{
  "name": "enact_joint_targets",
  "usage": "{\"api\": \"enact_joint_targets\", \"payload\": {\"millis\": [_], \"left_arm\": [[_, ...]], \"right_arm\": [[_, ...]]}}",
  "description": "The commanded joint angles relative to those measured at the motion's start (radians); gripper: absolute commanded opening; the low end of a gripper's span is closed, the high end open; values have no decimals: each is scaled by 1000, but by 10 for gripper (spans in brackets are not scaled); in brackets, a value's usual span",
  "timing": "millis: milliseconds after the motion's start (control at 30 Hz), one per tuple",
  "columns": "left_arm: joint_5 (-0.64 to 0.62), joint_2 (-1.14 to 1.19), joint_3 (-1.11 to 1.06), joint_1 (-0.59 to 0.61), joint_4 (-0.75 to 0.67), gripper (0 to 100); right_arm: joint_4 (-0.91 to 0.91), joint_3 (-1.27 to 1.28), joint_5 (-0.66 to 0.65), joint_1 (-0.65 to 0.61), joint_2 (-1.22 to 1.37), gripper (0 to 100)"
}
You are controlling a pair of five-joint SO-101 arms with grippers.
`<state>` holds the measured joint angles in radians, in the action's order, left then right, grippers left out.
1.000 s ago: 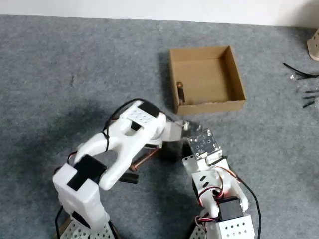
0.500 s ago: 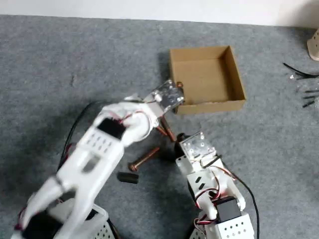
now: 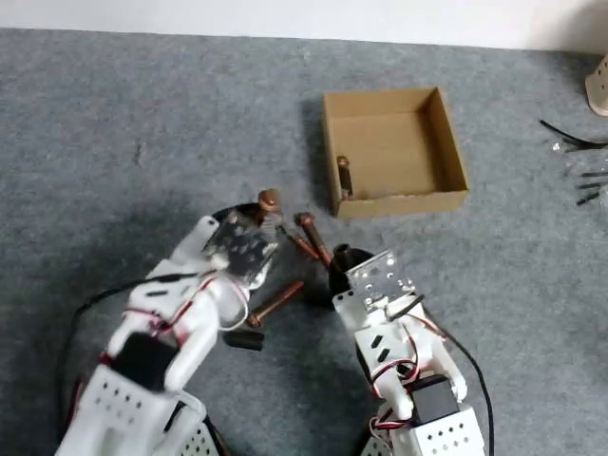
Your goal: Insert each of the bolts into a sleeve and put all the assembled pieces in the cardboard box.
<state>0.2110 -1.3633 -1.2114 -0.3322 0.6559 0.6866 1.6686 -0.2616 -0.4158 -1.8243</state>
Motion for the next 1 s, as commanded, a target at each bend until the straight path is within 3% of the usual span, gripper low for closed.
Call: {"api": "enact_joint_targets", "payload": {"millis": [0,233,633,767,967], "left_arm": [[-86,-153,-24,74,-28,6],[-299,-407,-114,154,-28,10],[-319,-452,-179,127,-118,11],[-318,-452,-282,74,-304,10],[-377,-452,-484,65,-833,7]], "right_arm": [[-33,8,38,-10,-15,5],[-33,8,43,-10,-15,5],[-59,-18,44,-12,-15,5],[-61,-19,44,-30,-15,5],[-163,-12,43,-122,-15,5]]}}
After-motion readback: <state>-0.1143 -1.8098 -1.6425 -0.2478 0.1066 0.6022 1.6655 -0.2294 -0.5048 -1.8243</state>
